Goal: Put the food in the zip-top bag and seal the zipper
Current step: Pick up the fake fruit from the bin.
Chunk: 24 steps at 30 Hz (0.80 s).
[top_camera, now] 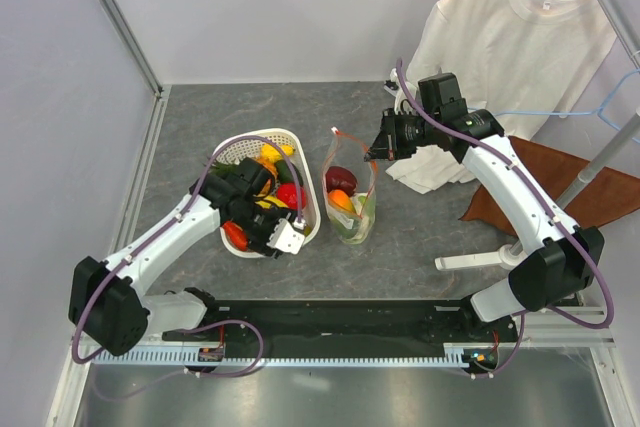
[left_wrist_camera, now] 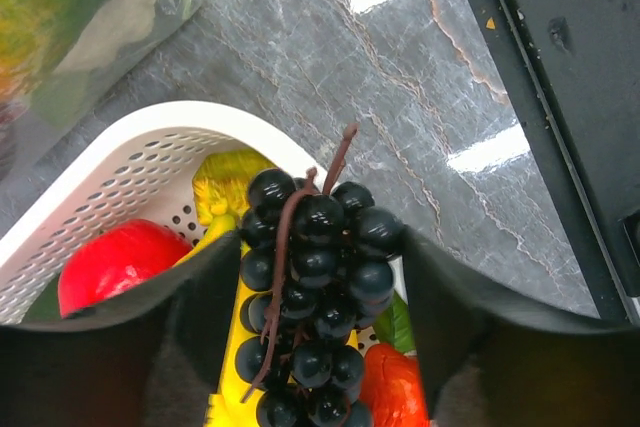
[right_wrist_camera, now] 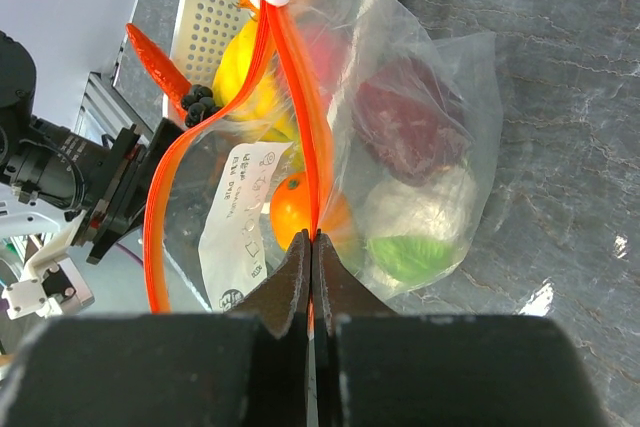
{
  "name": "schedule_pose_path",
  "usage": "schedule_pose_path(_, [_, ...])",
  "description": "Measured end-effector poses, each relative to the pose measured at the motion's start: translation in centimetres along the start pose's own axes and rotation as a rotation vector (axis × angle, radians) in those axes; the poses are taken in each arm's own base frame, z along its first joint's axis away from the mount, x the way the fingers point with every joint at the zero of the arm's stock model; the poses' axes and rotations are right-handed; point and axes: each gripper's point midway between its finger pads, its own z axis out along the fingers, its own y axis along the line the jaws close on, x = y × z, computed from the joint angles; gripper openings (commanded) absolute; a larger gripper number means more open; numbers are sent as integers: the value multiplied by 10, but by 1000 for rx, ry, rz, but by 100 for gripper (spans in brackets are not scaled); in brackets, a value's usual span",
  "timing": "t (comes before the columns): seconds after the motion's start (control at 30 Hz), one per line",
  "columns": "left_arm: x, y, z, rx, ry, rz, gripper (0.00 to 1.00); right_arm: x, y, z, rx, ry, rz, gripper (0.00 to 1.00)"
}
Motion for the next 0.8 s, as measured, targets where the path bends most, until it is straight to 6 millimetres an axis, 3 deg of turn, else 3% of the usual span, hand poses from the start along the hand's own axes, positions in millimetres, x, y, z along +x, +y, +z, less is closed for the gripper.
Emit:
schedule_pose_path(0.03, [-1, -1, 0, 1, -1, 3, 68, 0, 0, 0, 1, 0, 0, 0])
schedule_pose_path(0.07, [-1, -2, 0, -2, -1, 7, 79, 0, -1, 0, 2, 0, 0, 0])
schedule_pose_path(0.13, [-1, -5, 0, -5, 3, 17, 84, 0, -1, 0, 2, -1, 0, 0])
schedule_pose_path(0.23, [3, -8, 4, -2, 13, 23, 86, 0, -1, 0, 2, -1, 0, 0])
schedule_pose_path(0.33, [8, -10, 8, 5, 28, 19, 81, 0, -1, 0, 2, -1, 0, 0])
schedule_pose_path(0.43, [10, -7, 10, 3, 28, 18, 64, -1, -1, 1, 1, -3, -2, 0])
schedule_pose_path(0.47, [10, -6, 11, 1, 26, 15, 52, -1, -1, 1, 1, -3, -2, 0])
schedule_pose_path(0.53, [8, -6, 11, 1, 18, 0, 42, -1, -1, 1, 1, -4, -2, 0])
schedule_pose_path(0.57, [7, -6, 11, -1, 16, -6, 32, -1, -1, 1, 1, -4, -2, 0])
schedule_pose_path(0.63, [3, -2, 7, -15, 8, -5, 19, -1, -1, 1, 1, -4, -2, 0])
schedule_pose_path(0.8, [-15, 16, -14, -101, -12, 15, 5, -1, -2, 1, 7, -6, -3, 0])
